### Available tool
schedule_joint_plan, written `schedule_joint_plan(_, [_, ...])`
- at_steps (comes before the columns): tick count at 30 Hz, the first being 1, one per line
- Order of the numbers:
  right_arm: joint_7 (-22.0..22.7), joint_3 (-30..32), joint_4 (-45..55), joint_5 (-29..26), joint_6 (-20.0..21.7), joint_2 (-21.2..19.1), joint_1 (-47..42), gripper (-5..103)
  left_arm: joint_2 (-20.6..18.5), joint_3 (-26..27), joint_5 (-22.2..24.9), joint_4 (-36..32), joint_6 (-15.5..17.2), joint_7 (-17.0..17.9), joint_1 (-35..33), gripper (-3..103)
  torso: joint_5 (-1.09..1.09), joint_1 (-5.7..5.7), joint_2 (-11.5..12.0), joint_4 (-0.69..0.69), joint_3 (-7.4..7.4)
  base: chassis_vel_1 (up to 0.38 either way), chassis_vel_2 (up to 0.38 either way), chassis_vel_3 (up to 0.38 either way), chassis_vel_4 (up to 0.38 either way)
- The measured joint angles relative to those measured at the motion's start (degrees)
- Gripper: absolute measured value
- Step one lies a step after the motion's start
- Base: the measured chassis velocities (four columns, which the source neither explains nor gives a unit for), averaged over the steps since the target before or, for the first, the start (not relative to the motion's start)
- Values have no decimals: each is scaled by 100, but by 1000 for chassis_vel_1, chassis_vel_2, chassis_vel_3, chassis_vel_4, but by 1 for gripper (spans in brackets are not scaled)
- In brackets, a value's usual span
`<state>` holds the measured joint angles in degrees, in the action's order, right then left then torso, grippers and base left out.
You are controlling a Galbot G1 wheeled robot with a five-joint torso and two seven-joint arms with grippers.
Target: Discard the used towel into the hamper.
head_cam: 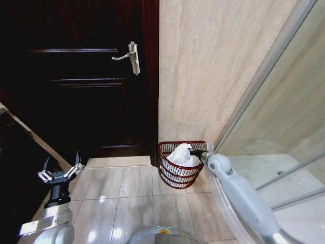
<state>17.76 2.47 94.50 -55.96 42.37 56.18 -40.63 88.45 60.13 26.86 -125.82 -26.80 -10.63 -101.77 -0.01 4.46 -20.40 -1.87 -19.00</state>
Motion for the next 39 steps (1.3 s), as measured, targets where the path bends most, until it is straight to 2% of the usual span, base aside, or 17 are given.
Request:
schedule_joint_plan(6, [275, -583, -332, -393, -1, -41, 387, 4, 59, 107, 9, -57, -5, -2, -19, 100, 0, 0, 0, 0, 0, 0, 0, 0, 0])
schedule_joint_plan(14, [511, -687, -353, -602, -16, 81, 104, 4, 122, 155, 2, -125, 0, -36, -9, 100, 0, 0, 0, 1, 0, 0, 0, 0, 0])
schedule_joint_plan(21, [544, -670, -469, -656, -25, 198, 22, 4, 200, 199, -4, -226, 58, -46, 19, 100, 1, 0, 0, 1, 0, 0, 0, 0, 0])
schedule_joint_plan(22, [617, -645, -468, -735, -27, 223, 10, 1, 218, 204, -9, -242, 62, -47, 20, 100, 1, 0, 0, 1, 0, 0, 0, 0, 0])
schedule_joint_plan(25, [854, -601, -414, -960, -32, 268, -6, 4, 249, 210, -17, -267, 66, -50, 20, 100, 0, 0, 0, 1, 0, 0, 0, 0, 0])
schedule_joint_plan(28, [1112, -371, -138, -1270, -35, 307, -62, 20, 279, 230, -23, -320, 103, -50, 38, 100, 0, 0, 0, 0, 0, 0, 0, 0, 0])
schedule_joint_plan(29, [1112, -371, -138, -1270, -35, 307, -62, 20, 279, 230, -23, -320, 103, -50, 38, 100, 0, 0, 0, 0, 0, 0, 0, 0, 0])
schedule_joint_plan(30, [1134, -237, 19, -1243, -39, 300, -126, 25, 285, 235, -18, -338, 116, -44, 51, 100, 0, 0, 0, 0, 0, 0, 0, 0, 0])
schedule_joint_plan(32, [1083, 61, 325, -1111, -41, 236, -310, 35, 306, 239, 16, -372, 154, -25, 67, 100, 1, 0, 0, 0, 0, 0, 0, 0, 0])
schedule_joint_plan(34, [1052, 238, 511, -1093, -44, 202, -435, 35, 326, 240, 20, -375, 166, -23, 74, 100, 1, 0, 0, 0, 0, 0, 0, 0, 0])
schedule_joint_plan(37, [830, 767, 1240, -1043, -47, 48, -891, 51, 370, 222, -7, -373, 176, -22, 85, 100, 1, 0, 0, 1, 1, 0, 0, 0, 0])
schedule_joint_plan(38, [830, 767, 1240, -1043, -47, 48, -891, 51, 370, 222, -7, -373, 176, -22, 85, 100, 1, 0, 0, 1, 1, 0, 0, 0, 0])
schedule_joint_plan(39, [704, 923, 1490, -939, -47, -10, -1074, 57, 374, 204, -42, -363, 178, -22, 87, 100, -1, 0, 0, 1, 1, 0, 0, 0, 0])
